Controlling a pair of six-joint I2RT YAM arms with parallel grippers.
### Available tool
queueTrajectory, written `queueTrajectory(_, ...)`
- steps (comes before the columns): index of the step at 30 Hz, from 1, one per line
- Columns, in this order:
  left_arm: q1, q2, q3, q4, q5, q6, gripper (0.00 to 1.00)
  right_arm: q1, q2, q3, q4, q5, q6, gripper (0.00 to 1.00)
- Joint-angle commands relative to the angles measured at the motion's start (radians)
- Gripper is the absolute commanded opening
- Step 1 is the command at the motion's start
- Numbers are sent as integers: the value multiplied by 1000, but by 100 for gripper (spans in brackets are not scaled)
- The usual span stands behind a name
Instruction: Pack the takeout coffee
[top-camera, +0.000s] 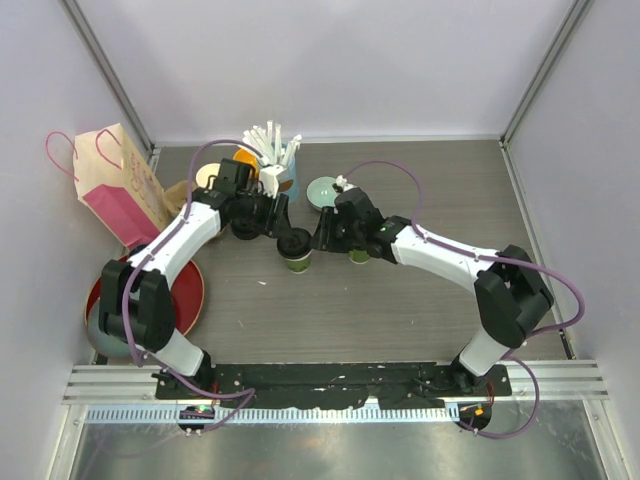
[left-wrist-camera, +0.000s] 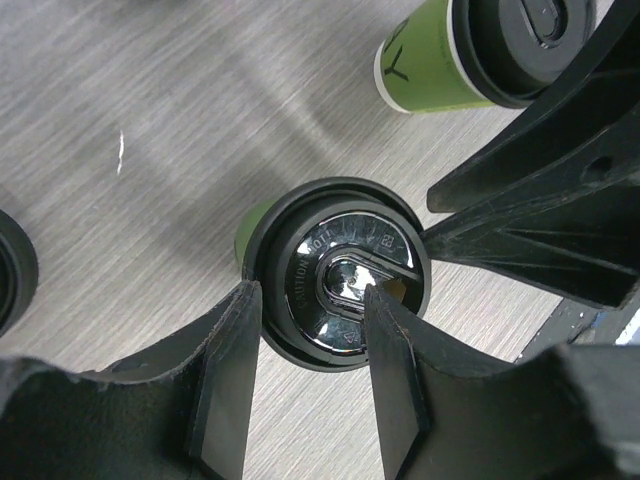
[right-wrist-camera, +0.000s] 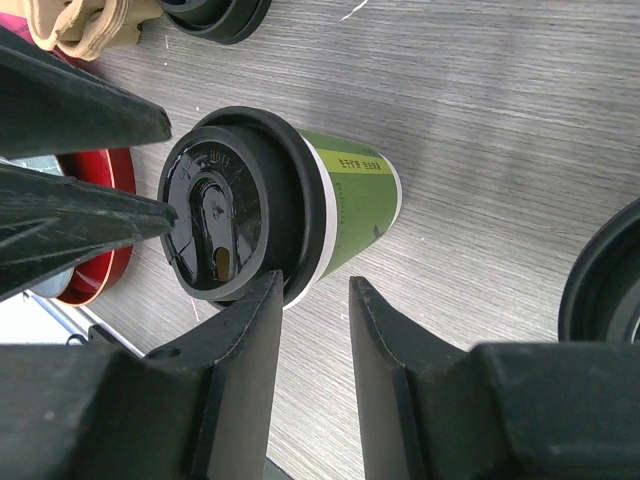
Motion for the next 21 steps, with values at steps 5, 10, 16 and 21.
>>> queueTrajectory(5, 2, 7, -44, 30, 47, -6, 46, -5, 26, 0, 69, -47, 16, 38)
queueTrajectory(10, 2, -4, -70, 6, 55, 8, 45, -13, 31, -49, 93, -51, 37, 32)
queueTrajectory(16, 2, -4, -102, -16, 56, 29, 45, -16, 69, -117, 130, -63, 62, 20)
queueTrajectory(21, 2, -4, -111, -30, 74, 37, 45, -13, 80, -160, 159, -59, 77, 11)
